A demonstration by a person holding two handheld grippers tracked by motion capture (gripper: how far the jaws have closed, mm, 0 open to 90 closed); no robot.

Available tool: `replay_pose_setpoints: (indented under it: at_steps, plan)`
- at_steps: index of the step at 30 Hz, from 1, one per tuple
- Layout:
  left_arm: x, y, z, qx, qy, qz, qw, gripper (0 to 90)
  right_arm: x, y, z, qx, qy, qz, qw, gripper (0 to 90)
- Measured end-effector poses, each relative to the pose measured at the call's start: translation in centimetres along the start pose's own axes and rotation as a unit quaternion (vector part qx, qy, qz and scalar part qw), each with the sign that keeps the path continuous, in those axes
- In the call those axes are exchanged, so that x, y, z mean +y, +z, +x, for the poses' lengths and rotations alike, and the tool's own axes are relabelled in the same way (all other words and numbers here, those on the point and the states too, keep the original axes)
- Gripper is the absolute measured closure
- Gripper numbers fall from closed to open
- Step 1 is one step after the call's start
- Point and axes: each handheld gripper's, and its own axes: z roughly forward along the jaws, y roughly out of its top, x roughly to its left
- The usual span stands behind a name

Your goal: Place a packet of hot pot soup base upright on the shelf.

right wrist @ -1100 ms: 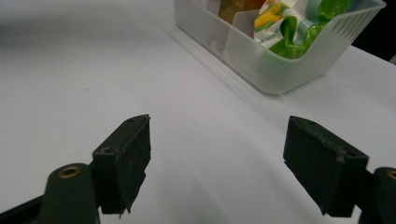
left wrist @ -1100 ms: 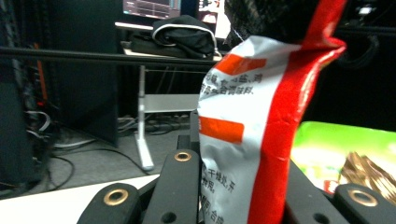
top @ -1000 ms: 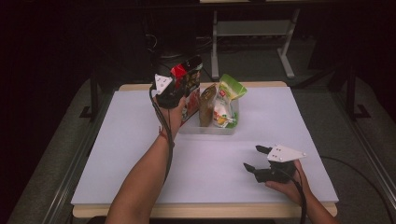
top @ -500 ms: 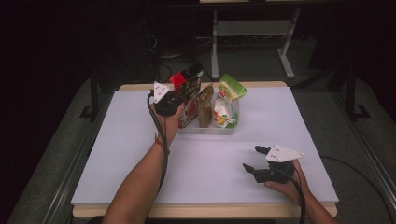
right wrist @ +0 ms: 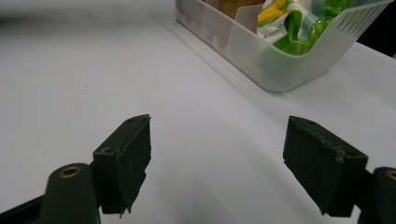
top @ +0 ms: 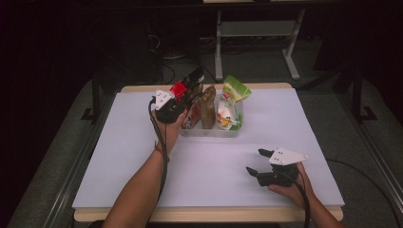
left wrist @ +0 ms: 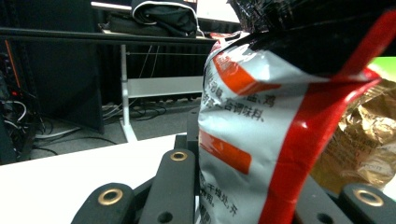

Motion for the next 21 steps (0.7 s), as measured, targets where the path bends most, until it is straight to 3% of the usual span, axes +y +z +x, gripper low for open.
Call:
replay_pose_setpoints:
  at_steps: [17, 21]
  plan:
    - [-0.23, -0.23, 0.27, -0.015, 0.019, 0.009, 0.9997, 78.7, 0.04, 0.27, 0.09, -0.002, -0.006, 0.004, 1.0, 22.6]
    - [-0.07, -0.28, 0.18, -0.011, 0.026, 0.017, 0.9995, 77.8, 0.34, 0.03, 0.08, -0.023, -0.015, 0.01, 0.9996, 23.2]
